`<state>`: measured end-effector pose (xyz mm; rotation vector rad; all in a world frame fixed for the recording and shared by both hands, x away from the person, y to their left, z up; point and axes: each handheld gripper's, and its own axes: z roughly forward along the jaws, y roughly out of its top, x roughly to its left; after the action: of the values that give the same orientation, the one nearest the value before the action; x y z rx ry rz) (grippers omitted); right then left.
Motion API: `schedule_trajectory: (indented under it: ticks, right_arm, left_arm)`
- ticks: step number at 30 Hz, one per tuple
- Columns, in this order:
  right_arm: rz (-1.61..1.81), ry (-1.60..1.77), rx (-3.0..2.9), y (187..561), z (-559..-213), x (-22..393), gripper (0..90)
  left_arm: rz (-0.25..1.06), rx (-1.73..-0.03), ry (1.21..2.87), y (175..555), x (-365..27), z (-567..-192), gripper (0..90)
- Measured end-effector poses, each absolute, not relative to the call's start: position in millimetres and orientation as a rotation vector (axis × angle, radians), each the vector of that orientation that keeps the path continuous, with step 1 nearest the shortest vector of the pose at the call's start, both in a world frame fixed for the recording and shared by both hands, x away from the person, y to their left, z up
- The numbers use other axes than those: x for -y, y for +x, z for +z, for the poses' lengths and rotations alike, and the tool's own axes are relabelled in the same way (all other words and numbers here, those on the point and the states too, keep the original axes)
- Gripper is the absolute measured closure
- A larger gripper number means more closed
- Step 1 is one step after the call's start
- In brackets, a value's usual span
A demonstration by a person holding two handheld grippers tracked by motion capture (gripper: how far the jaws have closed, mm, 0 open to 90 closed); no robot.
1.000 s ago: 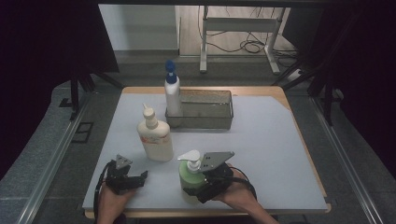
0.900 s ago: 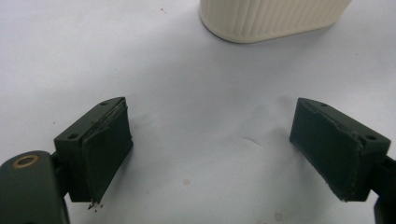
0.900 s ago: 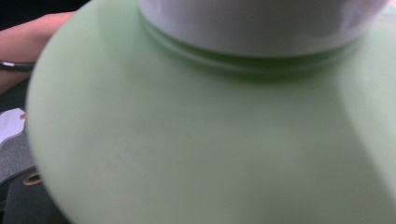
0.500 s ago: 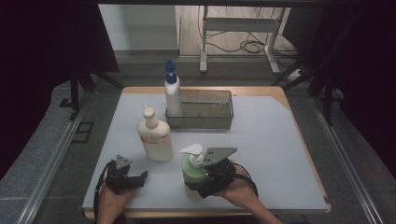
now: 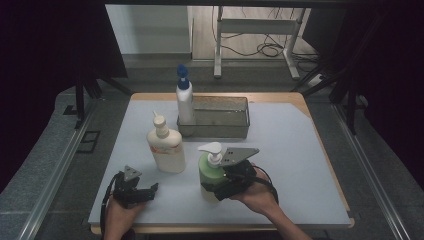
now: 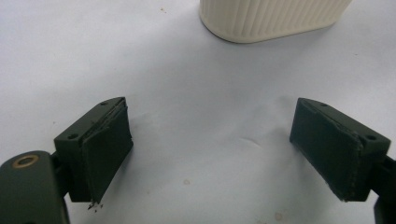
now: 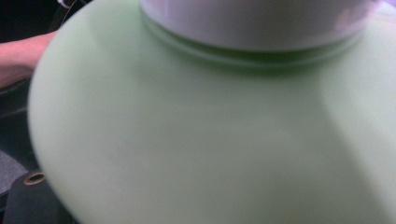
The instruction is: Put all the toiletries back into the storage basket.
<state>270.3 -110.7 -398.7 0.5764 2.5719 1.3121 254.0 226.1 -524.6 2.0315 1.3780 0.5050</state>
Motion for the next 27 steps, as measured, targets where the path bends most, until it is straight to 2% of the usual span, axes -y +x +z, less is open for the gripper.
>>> schedule_trajectory:
  ticks: [27]
  right_arm:
    - [1.284, 0.667, -2.499, 306, -381, 108, 11.8]
  left_arm:
    - [0.504, -1.378, 2.031, 254, -226, -525, 11.9]
